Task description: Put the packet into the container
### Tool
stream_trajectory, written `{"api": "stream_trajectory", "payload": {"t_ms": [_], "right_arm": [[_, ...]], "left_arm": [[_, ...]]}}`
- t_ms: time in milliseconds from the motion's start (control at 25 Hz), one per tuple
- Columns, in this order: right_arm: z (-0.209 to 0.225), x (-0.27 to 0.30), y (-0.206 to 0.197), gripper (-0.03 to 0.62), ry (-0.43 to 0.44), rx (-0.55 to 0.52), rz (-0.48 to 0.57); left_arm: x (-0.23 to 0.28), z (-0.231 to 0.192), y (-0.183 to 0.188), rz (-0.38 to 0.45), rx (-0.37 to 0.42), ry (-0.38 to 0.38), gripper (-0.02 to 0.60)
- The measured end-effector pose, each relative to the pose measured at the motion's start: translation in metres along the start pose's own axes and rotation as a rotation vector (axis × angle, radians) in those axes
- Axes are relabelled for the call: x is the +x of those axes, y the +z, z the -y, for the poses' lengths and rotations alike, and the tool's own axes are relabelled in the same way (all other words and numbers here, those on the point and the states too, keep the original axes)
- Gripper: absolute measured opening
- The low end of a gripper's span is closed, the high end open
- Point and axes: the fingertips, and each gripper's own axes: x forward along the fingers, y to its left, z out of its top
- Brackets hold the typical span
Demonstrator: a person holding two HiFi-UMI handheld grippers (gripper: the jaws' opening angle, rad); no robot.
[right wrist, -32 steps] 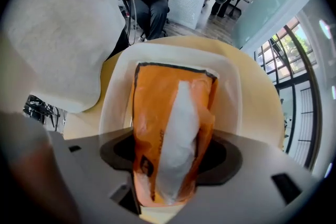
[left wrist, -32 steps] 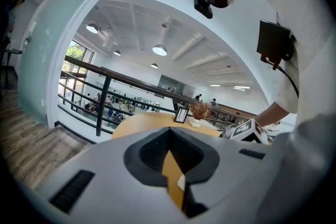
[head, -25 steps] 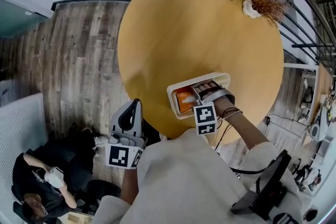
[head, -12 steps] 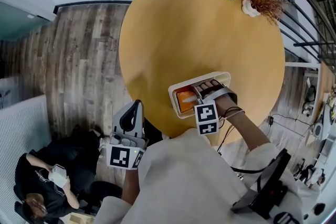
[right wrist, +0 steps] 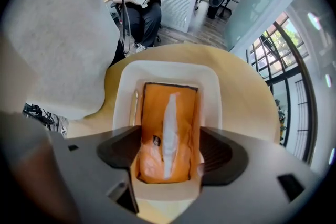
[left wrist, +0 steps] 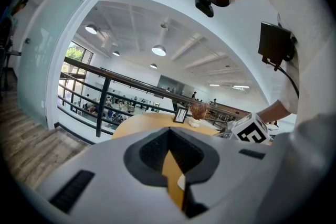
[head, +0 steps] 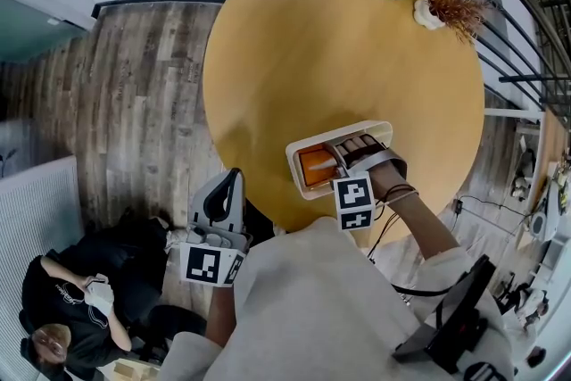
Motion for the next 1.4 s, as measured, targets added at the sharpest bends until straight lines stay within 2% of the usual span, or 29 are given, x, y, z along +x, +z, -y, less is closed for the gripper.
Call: {"api": "stream_trajectory", "payload": {"t_ms": [320, 440, 480, 640, 720, 880, 1080, 1320, 1400], "right_arm": [[-0.001, -0.023, 0.003, 0.323, -0.038, 0.041, 0.064], [0.007, -0.030, 0.004, 0.243, -0.123, 0.067, 0.112], [0.010, -0.032, 0.005, 0.186, -0.158, 0.077, 0.122], [0.018, -0.036, 0.007, 0.033, -0.264, 0.088, 0.143], [0.019, -0.036, 0.010, 0.006, -0.287, 0.088, 0.155], [0.019, -0.038, 0.015, 0.005, -0.300, 0.138, 0.203], [0.028, -0.056, 0.012, 0.005, -0.331, 0.363, 0.333], [0.042, -0.087, -0.004, 0.005, -0.399, 0.740, 0.555], [0.046, -0.097, -0.012, 0.005, -0.417, 0.895, 0.678]], "left_arm": [[0.004, 0.005, -0.004, -0.003, 0.002, -0.017, 0.005], [0.007, 0.011, -0.007, -0.009, 0.013, -0.033, 0.005], [0.008, 0.012, -0.008, -0.012, 0.016, -0.037, 0.005], [0.007, 0.011, -0.006, -0.010, 0.021, -0.041, 0.005], [0.006, 0.011, -0.005, -0.008, 0.024, -0.042, 0.005], [0.007, 0.015, -0.004, -0.009, 0.031, -0.051, 0.005], [0.013, 0.021, 0.002, -0.008, 0.055, -0.072, 0.005], [0.025, 0.032, 0.017, -0.004, 0.107, -0.115, 0.005], [0.029, 0.039, 0.021, -0.005, 0.125, -0.134, 0.005]]}}
